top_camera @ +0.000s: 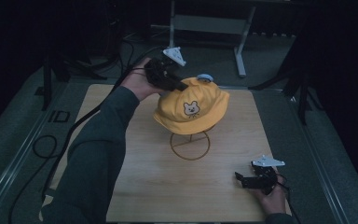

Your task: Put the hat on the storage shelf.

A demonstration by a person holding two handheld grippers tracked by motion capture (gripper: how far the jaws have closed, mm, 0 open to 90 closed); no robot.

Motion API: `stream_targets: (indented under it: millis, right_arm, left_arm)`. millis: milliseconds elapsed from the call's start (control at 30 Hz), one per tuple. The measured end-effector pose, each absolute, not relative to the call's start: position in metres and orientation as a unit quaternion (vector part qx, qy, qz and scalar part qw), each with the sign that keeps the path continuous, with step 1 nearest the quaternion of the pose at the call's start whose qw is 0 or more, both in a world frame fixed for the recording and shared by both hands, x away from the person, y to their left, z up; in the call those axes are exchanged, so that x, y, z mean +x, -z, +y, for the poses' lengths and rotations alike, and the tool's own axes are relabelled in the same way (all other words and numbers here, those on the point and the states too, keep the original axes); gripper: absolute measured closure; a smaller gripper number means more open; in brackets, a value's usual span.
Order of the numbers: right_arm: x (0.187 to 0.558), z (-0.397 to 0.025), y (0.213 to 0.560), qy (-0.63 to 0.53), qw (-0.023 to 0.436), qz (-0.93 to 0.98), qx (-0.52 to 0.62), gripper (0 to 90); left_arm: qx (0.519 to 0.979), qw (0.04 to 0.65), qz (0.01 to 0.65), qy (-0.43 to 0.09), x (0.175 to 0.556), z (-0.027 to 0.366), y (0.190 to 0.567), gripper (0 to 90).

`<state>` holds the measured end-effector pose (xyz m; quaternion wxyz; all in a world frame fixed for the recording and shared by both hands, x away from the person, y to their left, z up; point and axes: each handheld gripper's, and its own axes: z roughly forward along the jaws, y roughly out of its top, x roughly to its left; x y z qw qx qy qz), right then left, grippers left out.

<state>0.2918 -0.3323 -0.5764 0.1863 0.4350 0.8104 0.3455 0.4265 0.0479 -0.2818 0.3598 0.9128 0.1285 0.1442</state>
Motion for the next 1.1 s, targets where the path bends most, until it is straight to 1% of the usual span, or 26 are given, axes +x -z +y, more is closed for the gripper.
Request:
stream_targets:
  millis: [167, 433, 500, 800, 900, 933, 967, 1100]
  right_arm:
    - [0.292, -0.332, 0.576, -0.345, 0.186, 0.811, 0.435, 11.1]
    - [0.291, -0.332, 0.576, -0.346, 0.186, 0.81, 0.435, 11.1]
    - [0.291, -0.332, 0.576, -0.346, 0.186, 0.81, 0.435, 11.1]
    - [0.291, -0.332, 0.576, -0.346, 0.186, 0.81, 0.435, 11.1]
    - [0.291, -0.332, 0.576, -0.346, 0.185, 0.81, 0.435, 11.1]
    - [0.291, -0.333, 0.576, -0.346, 0.185, 0.811, 0.435, 11.1]
    - [0.291, -0.333, 0.576, -0.346, 0.185, 0.811, 0.435, 11.1]
    - [0.291, -0.333, 0.576, -0.346, 0.185, 0.811, 0.435, 11.1]
  left_arm:
    - [0.908, 0.362, 0.141, -0.157, 0.432, 0.031, 0.296, 73.9]
    - [0.894, 0.39, 0.157, -0.157, 0.433, 0.022, 0.3, 71.6]
    - [0.893, 0.393, 0.156, -0.157, 0.432, 0.02, 0.301, 69.8]
    - [0.904, 0.377, 0.133, -0.154, 0.426, 0.006, 0.308, 58.4]
    - [0.905, 0.373, 0.137, -0.149, 0.427, 0.006, 0.309, 52.7]
    - [0.905, 0.373, 0.137, -0.149, 0.427, 0.006, 0.309, 52.7]
    - [0.904, 0.373, 0.152, -0.143, 0.431, 0.01, 0.311, 49.6]
    - [0.906, 0.37, 0.156, -0.136, 0.432, 0.014, 0.314, 47.6]
